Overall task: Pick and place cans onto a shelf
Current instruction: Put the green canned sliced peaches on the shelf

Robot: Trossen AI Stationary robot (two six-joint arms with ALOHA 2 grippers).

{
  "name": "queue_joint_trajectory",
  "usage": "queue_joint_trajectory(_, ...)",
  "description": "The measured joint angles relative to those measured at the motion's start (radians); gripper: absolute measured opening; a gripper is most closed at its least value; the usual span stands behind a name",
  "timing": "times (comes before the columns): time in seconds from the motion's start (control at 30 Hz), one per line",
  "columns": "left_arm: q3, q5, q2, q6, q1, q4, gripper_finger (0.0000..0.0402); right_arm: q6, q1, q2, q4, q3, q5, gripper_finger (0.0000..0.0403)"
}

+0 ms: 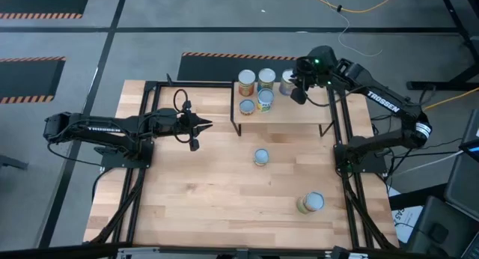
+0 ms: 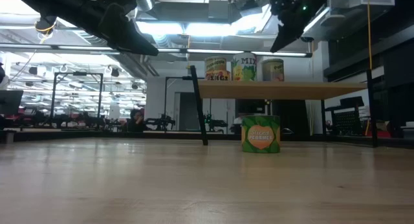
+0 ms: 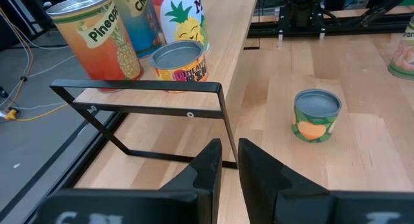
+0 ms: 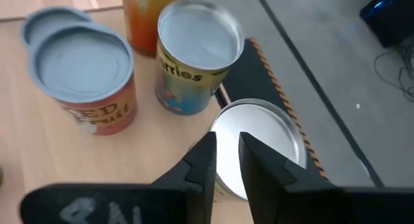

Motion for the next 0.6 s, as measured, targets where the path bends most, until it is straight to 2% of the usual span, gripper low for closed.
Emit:
queue_joint_trajectory(0.17,0.000,0.000,0.000,0.000,0.000,0.000,0.0044,0.004,0.009,-0.058,0.000,0.000,-0.043,0.0071)
queue_joint_trajectory(0.23,0.000,0.000,0.000,0.000,0.000,0.000,0.0044,0.005,0.019,-0.077,-0.001,0.000,-0.128,0.0071)
queue_joint_trajectory(0.4,0.000,0.000,0.000,0.000,0.000,0.000,0.0044,0.008,0.081,-0.094,-0.003,0.000,-0.455,0.0071)
queue_joint_trajectory(0.47,0.000,0.000,0.000,0.000,0.000,0.000,0.0044,0.008,0.123,-0.094,-0.006,0.000,-0.554,0.0071)
queue_joint_trajectory(0.53,0.000,0.000,0.000,0.000,0.000,0.000,0.0044,0.008,0.177,-0.094,-0.009,0.000,-0.597,0.0071)
queue_joint_trajectory(0.6,0.000,0.000,0.000,0.000,0.000,0.000,0.0044,0.008,0.235,-0.093,-0.019,0.000,-0.596,0.0071)
